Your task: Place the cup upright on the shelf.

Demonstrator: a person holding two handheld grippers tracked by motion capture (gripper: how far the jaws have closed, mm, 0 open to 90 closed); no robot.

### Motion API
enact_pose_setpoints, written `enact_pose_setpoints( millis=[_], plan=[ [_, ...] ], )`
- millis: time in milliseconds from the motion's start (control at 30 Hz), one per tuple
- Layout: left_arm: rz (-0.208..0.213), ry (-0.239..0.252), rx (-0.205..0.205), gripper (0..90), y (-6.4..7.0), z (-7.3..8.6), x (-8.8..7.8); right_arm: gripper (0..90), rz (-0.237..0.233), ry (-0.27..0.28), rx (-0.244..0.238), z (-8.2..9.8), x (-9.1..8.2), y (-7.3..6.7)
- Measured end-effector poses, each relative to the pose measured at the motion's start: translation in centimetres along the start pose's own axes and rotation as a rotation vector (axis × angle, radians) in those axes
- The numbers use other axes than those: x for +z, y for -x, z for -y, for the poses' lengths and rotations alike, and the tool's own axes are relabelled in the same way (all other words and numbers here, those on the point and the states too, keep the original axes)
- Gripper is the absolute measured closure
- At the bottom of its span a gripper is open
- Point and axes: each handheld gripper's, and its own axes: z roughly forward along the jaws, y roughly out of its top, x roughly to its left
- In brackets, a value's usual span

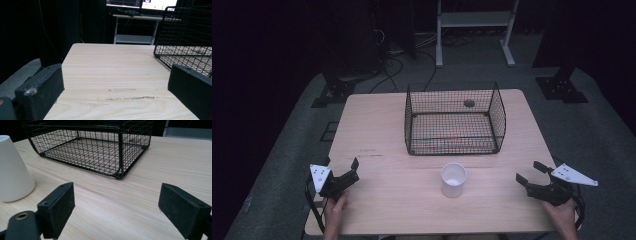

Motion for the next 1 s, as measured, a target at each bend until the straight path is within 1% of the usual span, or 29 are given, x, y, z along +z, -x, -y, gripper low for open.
enact_pose_setpoints(
  millis=[233,367,433,467,500,733,900,1000],
  plan=[
    [0.002,0.0,0.01,0.0,0.1,0.0,0.0,12.8,-0.01,-0.005,-0.009,-0.1,0.1,-0.3],
    [0.004,0.0,0.006,0.0,0.0,0.0,-0.1,12.8,-0.021,-0.009,-0.017,-0.3,0.3,-0.8],
    [0.005,0.0,0.005,0.0,0.0,0.0,-0.1,12.8,-0.026,-0.014,-0.031,-0.4,0.5,-1.1],
    [0.004,0.0,0.006,0.0,0.0,0.0,-0.1,12.8,-0.037,-0.015,-0.039,-0.5,0.5,-1.4],
    [0.005,0.001,0.007,0.0,0.1,0.0,-0.1,12.8,-0.037,-0.015,-0.039,-0.5,0.5,-1.4],
    [0.004,0.001,0.008,0.0,0.1,0.0,-0.1,12.8,-0.062,-0.018,-0.056,-1.1,0.9,-2.3],
    [0.003,0.0,0.011,0.0,0.1,0.0,-0.1,11.3,-0.073,-0.02,-0.061,-1.5,0.9,-2.5],
    [0.003,0.0,0.01,0.0,0.1,0.0,-0.1,10.7,-0.081,-0.029,-0.077,-1.9,0.8,-2.8]
  ],
)
